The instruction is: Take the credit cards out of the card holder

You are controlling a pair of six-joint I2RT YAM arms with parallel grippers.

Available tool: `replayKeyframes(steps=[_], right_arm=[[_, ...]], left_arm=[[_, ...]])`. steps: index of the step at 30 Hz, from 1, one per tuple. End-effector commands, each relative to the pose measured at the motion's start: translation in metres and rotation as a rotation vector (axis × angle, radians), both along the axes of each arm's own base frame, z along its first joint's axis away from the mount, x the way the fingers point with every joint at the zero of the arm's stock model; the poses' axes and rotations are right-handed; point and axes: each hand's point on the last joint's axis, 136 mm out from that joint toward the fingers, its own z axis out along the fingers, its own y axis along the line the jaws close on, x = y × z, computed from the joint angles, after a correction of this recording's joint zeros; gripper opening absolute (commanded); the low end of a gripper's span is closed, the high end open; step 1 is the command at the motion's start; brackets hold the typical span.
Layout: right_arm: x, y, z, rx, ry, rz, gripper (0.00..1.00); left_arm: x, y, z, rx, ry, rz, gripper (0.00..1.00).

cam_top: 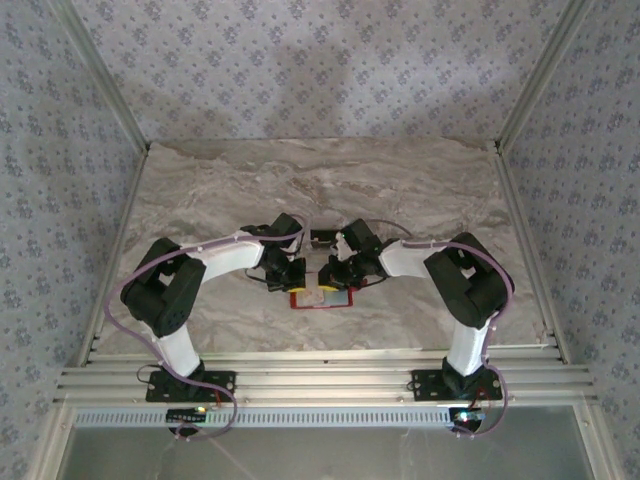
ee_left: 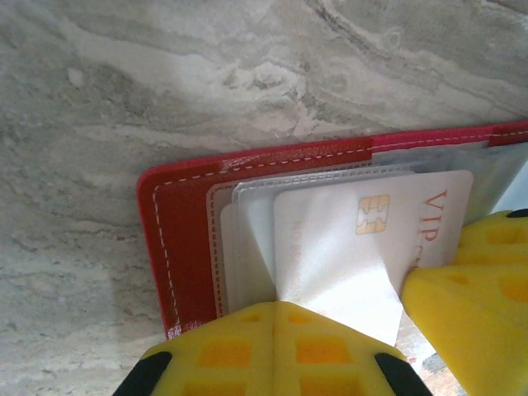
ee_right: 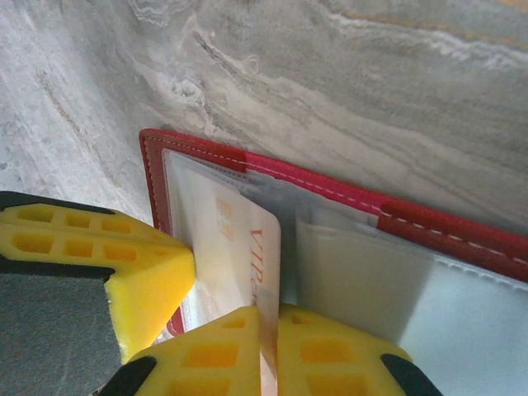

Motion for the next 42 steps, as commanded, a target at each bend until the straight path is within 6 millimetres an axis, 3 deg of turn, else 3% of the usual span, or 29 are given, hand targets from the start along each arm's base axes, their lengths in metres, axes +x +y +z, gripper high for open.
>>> replayKeyframes(steps=[1,14,24,31,42], right_arm=[[0.0,-0.004,0.006,0.009,-0.014,-0.009,0.09],[0.003,-0.038,0.009,-0.075,-0.057,-0.046,0.05],[0.009,-0.053,0.04,-0.102,-0.164,-0.049,0.03],[0.014,-0.061,0.065,-0.142,-0.312,0.067,0.01],[0.047,-0.078,0.104,-0.392,-0.688,0.443,0.0]], left_arm=[[-0.014,0.025,-0.025,0.145,0.047,-0.012,0.05],[-0.011,0.026,-0.017,0.145,0.025,-0.012,0.07],[0.007,0.014,0.013,0.099,-0.06,-0.015,0.15],[0.014,0.011,0.034,0.077,-0.111,-0.008,0.17],[0.016,0.037,0.042,0.085,-0.146,0.049,0.2]])
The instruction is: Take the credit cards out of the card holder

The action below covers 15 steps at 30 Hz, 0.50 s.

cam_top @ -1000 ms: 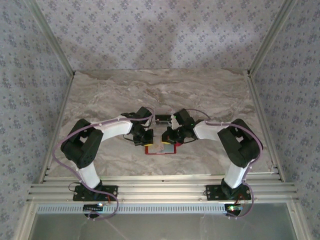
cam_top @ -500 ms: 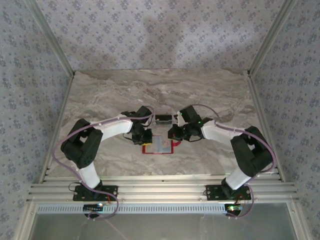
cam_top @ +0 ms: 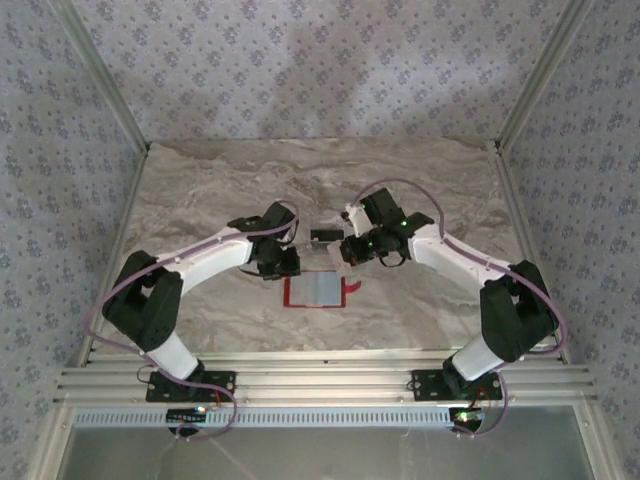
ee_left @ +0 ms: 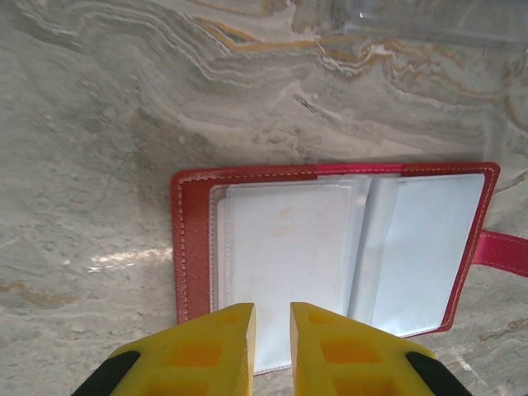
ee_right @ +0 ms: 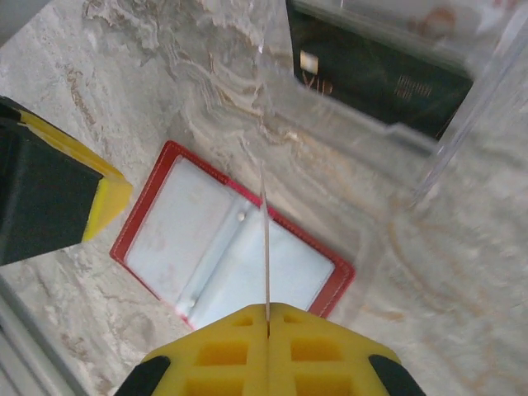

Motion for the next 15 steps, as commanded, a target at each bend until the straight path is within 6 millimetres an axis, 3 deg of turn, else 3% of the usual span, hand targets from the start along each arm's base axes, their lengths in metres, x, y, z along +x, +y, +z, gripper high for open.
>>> replayKeyframes(steps=[1,8,15], right_arm=[[0.011,-0.018,0.006,-0.215,-0.176,0.18,0.0],[0.027,-0.013,0.031,-0.365,-0.381,0.494,0.0],[0.043,-0.01,0.028,-0.477,-0.437,0.743,0.0]], left_arm=[[-0.006,0.019,-0.004,0.038,0.006,0.013,0.2],[-0.014,0.031,-0.014,0.047,0.031,0.022,0.21],[-0.018,0.038,-0.021,0.043,0.044,0.036,0.21]])
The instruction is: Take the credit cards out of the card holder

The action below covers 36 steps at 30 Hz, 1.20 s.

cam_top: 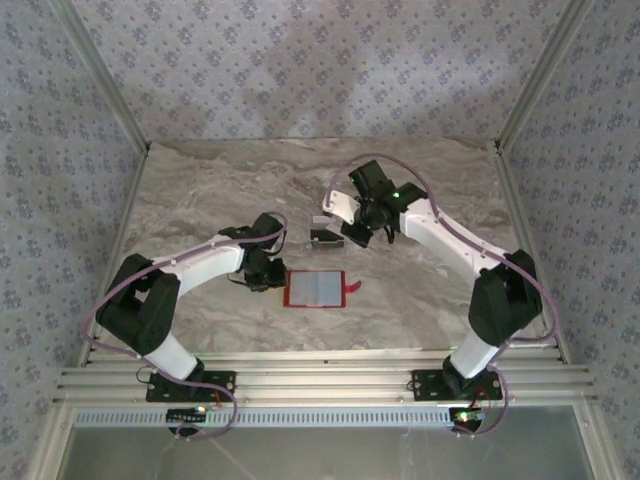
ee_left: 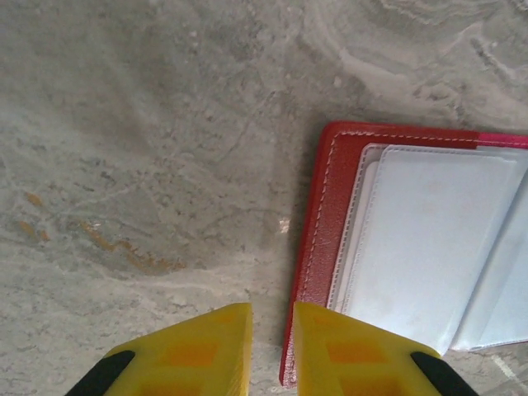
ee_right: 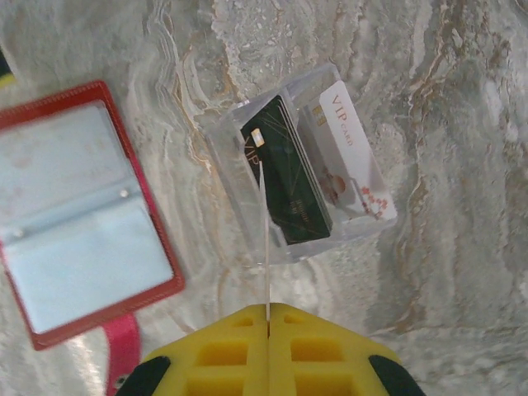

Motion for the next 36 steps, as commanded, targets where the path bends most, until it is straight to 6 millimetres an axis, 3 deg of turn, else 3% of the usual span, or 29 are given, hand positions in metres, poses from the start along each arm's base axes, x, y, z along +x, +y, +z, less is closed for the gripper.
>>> replayKeyframes(steps=[1,22,36], right_arm=[[0.004,-0.006,-0.007,-0.135,-0.016,0.174,0.0],[0.065,0.028,-0.026,-0.206,0.027,0.326,0.0],[0.067,0.035,-0.068,-0.252,0.112,0.351,0.0]], left_arm=[[0.001,0.002,0.008,-0.025,-0.025,-0.009,0.21],[-0.001,0.007,0.008,-0.033,-0.018,0.011,0.21],[-0.003,0.008,0.008,-0.036,-0.015,0.012,0.21]])
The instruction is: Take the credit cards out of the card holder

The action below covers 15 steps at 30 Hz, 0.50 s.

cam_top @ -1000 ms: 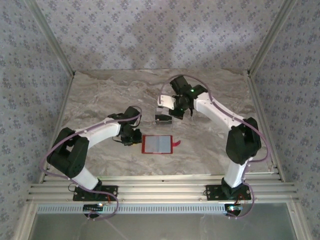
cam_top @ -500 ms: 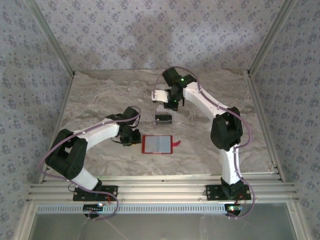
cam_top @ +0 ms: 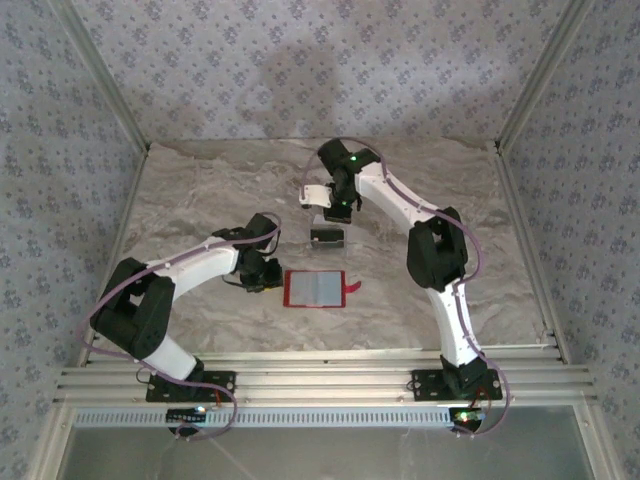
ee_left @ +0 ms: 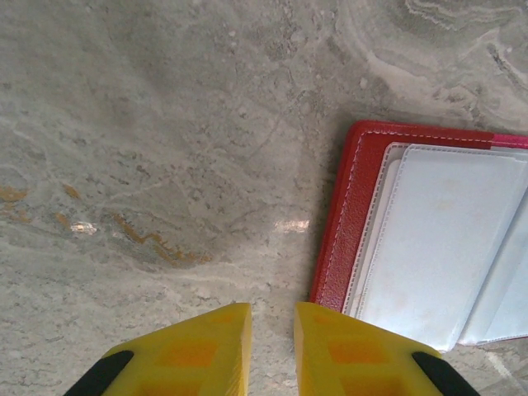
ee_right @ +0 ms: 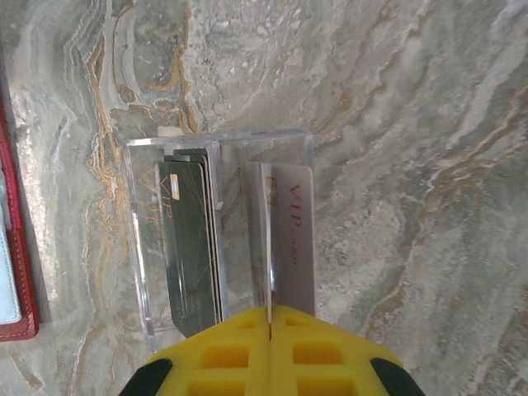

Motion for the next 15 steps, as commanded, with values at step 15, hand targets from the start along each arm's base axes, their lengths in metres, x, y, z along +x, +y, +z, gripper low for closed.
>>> replayKeyframes(steps=[15], right_arm=[[0.017,-0.001,0.031,-0.028,-0.153,0.017,0.2]], left_arm=[[-0.002,0.0,0.006,-0.023,-0.012,0.001,0.21]])
